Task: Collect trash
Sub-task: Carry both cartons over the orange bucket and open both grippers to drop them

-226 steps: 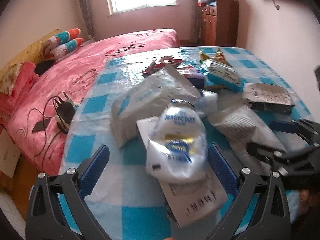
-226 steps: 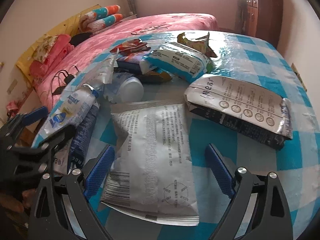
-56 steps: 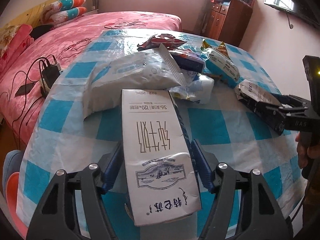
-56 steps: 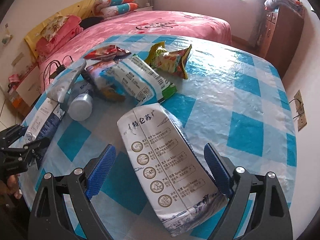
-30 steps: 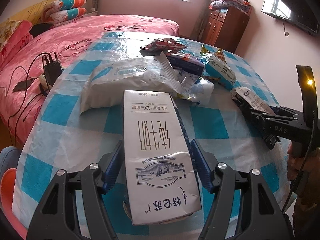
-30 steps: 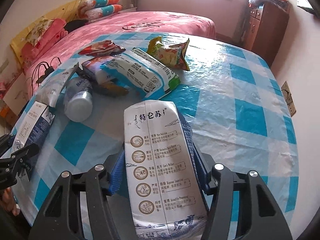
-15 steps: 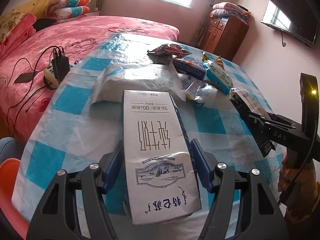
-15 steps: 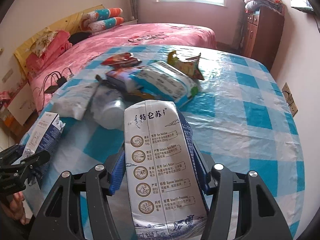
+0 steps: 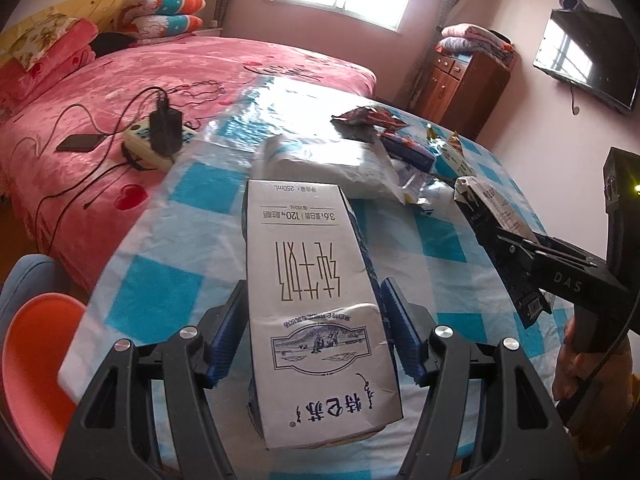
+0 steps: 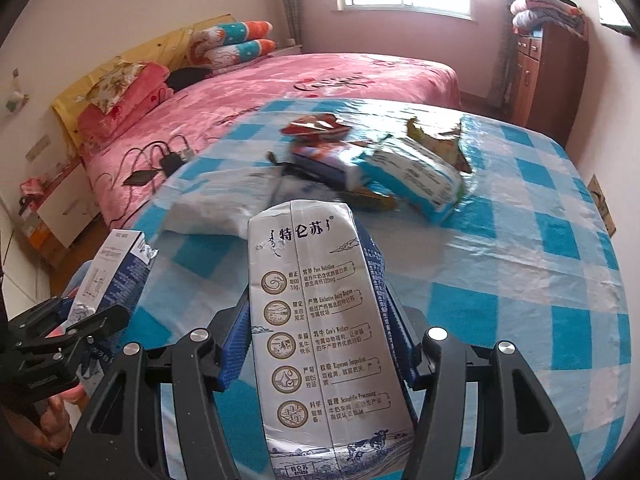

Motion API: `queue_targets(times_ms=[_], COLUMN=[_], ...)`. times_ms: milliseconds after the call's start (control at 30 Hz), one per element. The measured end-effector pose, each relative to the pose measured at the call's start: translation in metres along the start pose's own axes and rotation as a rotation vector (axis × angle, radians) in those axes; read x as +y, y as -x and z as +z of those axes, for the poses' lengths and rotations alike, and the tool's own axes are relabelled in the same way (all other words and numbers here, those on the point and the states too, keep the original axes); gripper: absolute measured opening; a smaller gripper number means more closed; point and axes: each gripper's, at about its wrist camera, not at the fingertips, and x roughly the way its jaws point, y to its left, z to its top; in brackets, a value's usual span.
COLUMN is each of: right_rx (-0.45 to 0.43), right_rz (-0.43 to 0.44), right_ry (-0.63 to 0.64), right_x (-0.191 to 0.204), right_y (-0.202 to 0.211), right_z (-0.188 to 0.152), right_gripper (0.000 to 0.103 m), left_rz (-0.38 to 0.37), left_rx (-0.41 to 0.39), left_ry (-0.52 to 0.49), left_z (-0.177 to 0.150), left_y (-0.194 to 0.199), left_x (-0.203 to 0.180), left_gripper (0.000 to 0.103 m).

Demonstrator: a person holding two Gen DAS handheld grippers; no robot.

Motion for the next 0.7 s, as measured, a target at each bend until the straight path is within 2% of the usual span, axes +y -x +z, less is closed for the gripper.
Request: queue_targets(times_ms=[367,700], right_rx=[-0.008,0.001], right_rz=[0.106,0.220], right_ry=[0.089,0.206], right_x=[0.071,0.152], right_y=[0.002,-0.004], right_z=[0.007,0.011], right_gripper=[0.060,0.060], left_rz=[0.044,0.136], left_rx=[-0.045,-0.066], left_ry=[0.059,0.135], left_z=[-0.008,-0.027], left_y=[0.032,0.062], left_x=[0.039,0.095], left_gripper=[0.067,0.067])
